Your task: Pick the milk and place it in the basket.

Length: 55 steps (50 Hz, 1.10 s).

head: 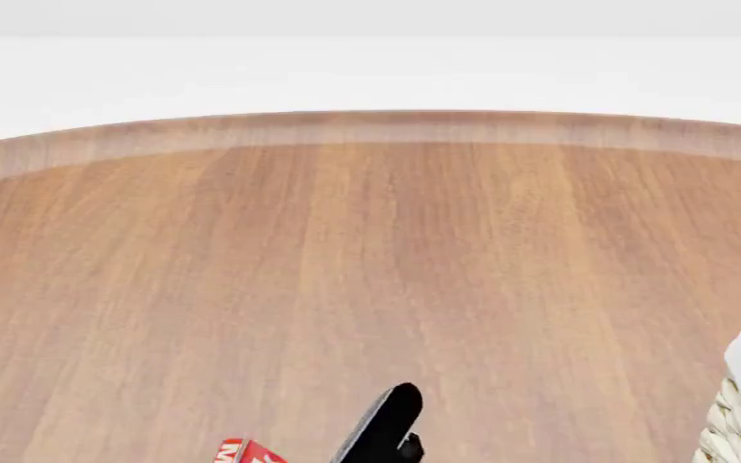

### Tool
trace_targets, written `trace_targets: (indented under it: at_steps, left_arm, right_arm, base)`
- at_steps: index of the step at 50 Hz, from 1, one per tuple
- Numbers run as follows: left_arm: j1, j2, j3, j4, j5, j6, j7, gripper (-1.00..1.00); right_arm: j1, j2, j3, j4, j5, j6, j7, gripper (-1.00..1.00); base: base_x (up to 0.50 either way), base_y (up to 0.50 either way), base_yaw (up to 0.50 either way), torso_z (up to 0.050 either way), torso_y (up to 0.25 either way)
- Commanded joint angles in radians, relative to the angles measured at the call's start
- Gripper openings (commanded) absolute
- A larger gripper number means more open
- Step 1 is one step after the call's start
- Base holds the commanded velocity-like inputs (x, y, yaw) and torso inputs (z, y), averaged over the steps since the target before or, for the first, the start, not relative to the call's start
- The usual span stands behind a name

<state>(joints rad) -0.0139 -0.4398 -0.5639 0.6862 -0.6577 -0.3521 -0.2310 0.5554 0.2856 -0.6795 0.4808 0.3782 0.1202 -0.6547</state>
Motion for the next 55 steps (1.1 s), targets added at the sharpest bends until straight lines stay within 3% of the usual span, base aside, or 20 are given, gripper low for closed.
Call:
trace_targets:
  at_steps: [1, 14, 24, 43, 55]
  left_arm:
    - [0.007, 0.018, -0.015, -0.006, 0.035, 0.024, 0.020, 1.00]
    - [0.010, 0.016, -0.015, -0.004, 0.035, 0.026, 0.017, 1.00]
    - [0.009, 0.014, -0.011, -0.005, 0.035, 0.026, 0.015, 1.00]
    - [0.010, 0.013, -0.003, -0.011, 0.040, 0.031, 0.015, 1.00]
    - [0.012, 0.013, 0.004, -0.012, 0.044, 0.035, 0.015, 1.00]
  right_arm:
    - [-0.023, 0.031, 0.136, -0.256, -0.036, 0.048, 0.214, -1.00]
    - [-0.048, 0.067, 0.243, -0.497, -0.001, 0.224, 0.438, -1.00]
    - [-0.068, 0.078, 0.383, -0.591, 0.062, 0.255, 0.571, -1.00]
    - [-0.139, 0.024, 0.697, -0.674, 0.103, 0.109, 0.856, -1.00]
    - [-0.139, -0.015, 0.694, -0.541, 0.074, -0.001, 0.820, -1.00]
  base:
    - [0.00, 0.00, 0.00, 0.000, 0.000]
    - [0.00, 0.00, 0.00, 0.000, 0.001]
    - [0.00, 0.00, 0.00, 0.000, 0.001]
    - [0.00, 0.00, 0.00, 0.000, 0.002]
    - [0.00, 0.00, 0.00, 0.000, 0.001]
